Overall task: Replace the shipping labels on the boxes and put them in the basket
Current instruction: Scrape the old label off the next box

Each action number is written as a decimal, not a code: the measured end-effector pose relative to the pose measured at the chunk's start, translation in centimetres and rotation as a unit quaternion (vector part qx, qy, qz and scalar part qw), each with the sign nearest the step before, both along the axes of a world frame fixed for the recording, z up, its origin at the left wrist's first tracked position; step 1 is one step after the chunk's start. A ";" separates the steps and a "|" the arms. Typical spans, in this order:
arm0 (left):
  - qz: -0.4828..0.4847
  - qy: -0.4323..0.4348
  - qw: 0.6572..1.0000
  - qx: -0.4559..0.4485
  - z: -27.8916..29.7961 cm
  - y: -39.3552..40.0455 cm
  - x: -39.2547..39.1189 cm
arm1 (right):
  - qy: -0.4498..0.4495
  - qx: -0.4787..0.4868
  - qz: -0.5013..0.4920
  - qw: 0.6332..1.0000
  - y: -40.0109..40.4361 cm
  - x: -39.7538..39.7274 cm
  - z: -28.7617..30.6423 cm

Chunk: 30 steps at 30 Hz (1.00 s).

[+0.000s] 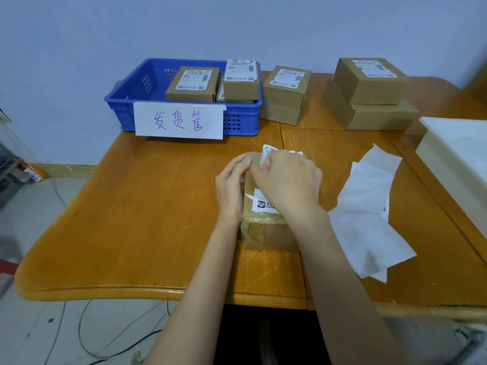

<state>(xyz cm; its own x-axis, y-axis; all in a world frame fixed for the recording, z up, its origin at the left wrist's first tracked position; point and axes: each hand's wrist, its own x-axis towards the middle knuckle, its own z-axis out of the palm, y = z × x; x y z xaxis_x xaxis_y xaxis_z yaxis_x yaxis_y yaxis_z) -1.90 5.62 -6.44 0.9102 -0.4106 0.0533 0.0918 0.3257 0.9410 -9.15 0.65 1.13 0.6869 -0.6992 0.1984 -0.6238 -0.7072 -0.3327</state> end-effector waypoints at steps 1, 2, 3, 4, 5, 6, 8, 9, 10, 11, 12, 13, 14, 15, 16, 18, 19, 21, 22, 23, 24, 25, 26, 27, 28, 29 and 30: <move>-0.003 0.008 1.000 -0.008 0.1 0.1 0.0 | 0.002 0.000 0.004 1.000 -0.1 -0.1 0.1; -0.004 0.013 1.000 -0.012 0.2 0.1 0.0 | 0.004 0.000 0.011 1.000 -0.1 -0.1 0.1; -0.005 0.018 1.000 -0.013 0.1 0.1 0.0 | 0.004 -0.001 0.021 1.000 -0.2 -0.2 0.0; -0.007 0.023 1.000 -0.013 0.1 0.1 0.0 | 0.002 0.002 0.032 0.999 -0.3 -0.3 0.0; -0.009 0.028 0.999 -0.011 0.1 0.1 0.0 | -0.004 0.011 0.042 0.999 -0.5 -0.4 -0.1; -0.012 0.032 0.999 -0.010 0.1 0.2 0.0 | -0.013 0.025 0.050 0.998 -0.8 -0.6 -0.1; -0.016 0.031 0.999 -0.010 0.0 0.2 -0.1 | -0.033 0.057 0.065 0.996 -1.3 -1.1 0.0; -0.017 0.029 0.999 -0.010 0.1 0.2 -0.2 | -0.041 0.069 0.074 0.994 -1.5 -1.3 0.1; -0.018 0.025 0.999 -0.010 0.1 0.3 -0.2 | -0.049 0.079 0.081 0.992 -1.7 -1.5 0.3; -0.019 0.020 1.000 -0.009 0.1 0.3 -0.2 | -0.054 0.088 0.088 0.991 -1.8 -1.7 0.3; -0.018 0.017 1.000 -0.008 0.1 0.3 -0.2 | -0.055 0.095 0.094 0.990 -1.9 -1.8 0.4; -0.017 0.013 1.000 -0.005 0.1 0.4 -0.3 | -0.055 0.101 0.097 0.989 -2.1 -1.8 0.4; -0.015 0.010 1.000 -0.003 0.1 0.4 -0.3 | -0.058 0.106 0.097 0.988 -2.2 -1.9 0.3; -0.014 0.007 1.000 -0.001 0.1 0.4 -0.3 | -0.067 0.113 0.096 0.987 -2.4 -1.8 0.2; -0.013 0.005 1.000 -0.001 0.2 0.4 -0.4 | -0.083 0.123 0.093 0.984 -2.5 -1.8 0.1; -0.012 0.003 1.000 -0.003 0.2 0.4 -0.4 | -0.117 0.149 0.091 0.978 -2.5 -1.8 0.1; -0.012 0.003 1.000 -0.004 0.1 0.4 -0.4 | -0.113 0.150 0.093 0.978 -2.3 -1.8 0.2; -0.011 0.003 1.000 -0.001 0.1 0.4 -0.3 | -0.073 0.113 0.098 0.986 -1.8 -1.8 0.1; -0.011 0.009 1.000 -0.001 0.1 0.4 -0.3 | -0.060 0.098 0.098 0.989 -1.7 -1.8 -0.1; -0.011 0.015 1.000 -0.004 0.1 0.4 -0.3 | -0.055 0.092 0.098 0.989 -1.7 -1.9 -0.1; -0.012 0.018 1.000 -0.005 0.2 0.4 -0.4 | -0.054 0.093 0.100 0.989 -1.8 -1.9 -0.2; -0.013 0.018 1.000 -0.005 0.2 0.4 -0.4 | -0.055 0.100 0.106 0.988 -2.0 -1.9 -0.2; -0.014 0.015 1.000 -0.003 0.2 0.4 -0.4 | -0.056 0.112 0.113 0.986 -2.1 -2.0 -0.1; -0.014 0.012 1.000 -0.002 0.2 0.4 -0.4 | -0.062 0.127 0.121 0.983 -2.3 -2.1 -0.1; -0.014 0.011 1.000 0.000 0.1 0.4 -0.4 | -0.070 0.140 0.127 0.979 -2.4 -2.2 0.0; -0.014 0.011 1.000 0.001 0.1 0.4 -0.4 | -0.079 0.149 0.131 0.977 -2.6 -2.3 0.0; -0.013 0.012 1.000 0.002 0.1 0.4 -0.4 | -0.087 0.160 0.133 0.974 -2.7 -2.4 0.0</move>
<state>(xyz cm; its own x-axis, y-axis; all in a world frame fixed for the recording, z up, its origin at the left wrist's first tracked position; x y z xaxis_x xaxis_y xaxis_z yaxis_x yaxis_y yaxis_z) -2.33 6.05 -6.31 0.8999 -0.4351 0.0299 0.1230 0.3189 0.9398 -11.53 -2.06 1.12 0.8277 -0.5460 0.1296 -0.3470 -0.6796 -0.6463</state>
